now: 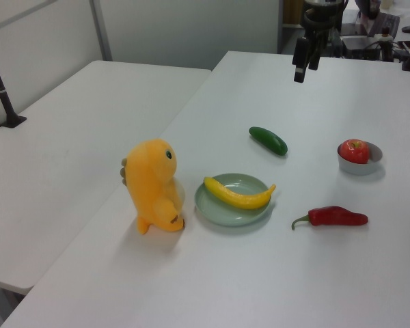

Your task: Put the cucumber on the left side of the bowl

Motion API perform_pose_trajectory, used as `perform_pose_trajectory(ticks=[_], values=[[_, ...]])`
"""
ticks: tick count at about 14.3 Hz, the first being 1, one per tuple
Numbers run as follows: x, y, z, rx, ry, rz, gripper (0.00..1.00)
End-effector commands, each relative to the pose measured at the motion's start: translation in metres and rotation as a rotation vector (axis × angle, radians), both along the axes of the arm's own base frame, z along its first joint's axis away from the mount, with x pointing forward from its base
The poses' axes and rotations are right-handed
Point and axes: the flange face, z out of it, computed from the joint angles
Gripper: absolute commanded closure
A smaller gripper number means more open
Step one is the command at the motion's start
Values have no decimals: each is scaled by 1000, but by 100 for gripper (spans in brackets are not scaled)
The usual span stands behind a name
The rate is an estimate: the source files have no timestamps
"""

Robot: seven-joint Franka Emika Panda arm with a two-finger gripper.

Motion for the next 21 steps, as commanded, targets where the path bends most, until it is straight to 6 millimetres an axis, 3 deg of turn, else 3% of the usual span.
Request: perform_pose_trajectory(ticks=[1, 5, 7, 9, 15, 18, 21], values=[[-14, -17, 23, -92, 24, 23, 0], [-12, -33, 22, -88, 24, 73, 0], [-13, -31, 20, -90, 32, 88, 0], [-18, -34, 16, -117, 45, 201, 0], [-17, -24, -2, -91, 68, 53, 0], [-4, -31, -31, -78, 57, -21, 0], [21, -50, -79, -66, 16, -141, 0]])
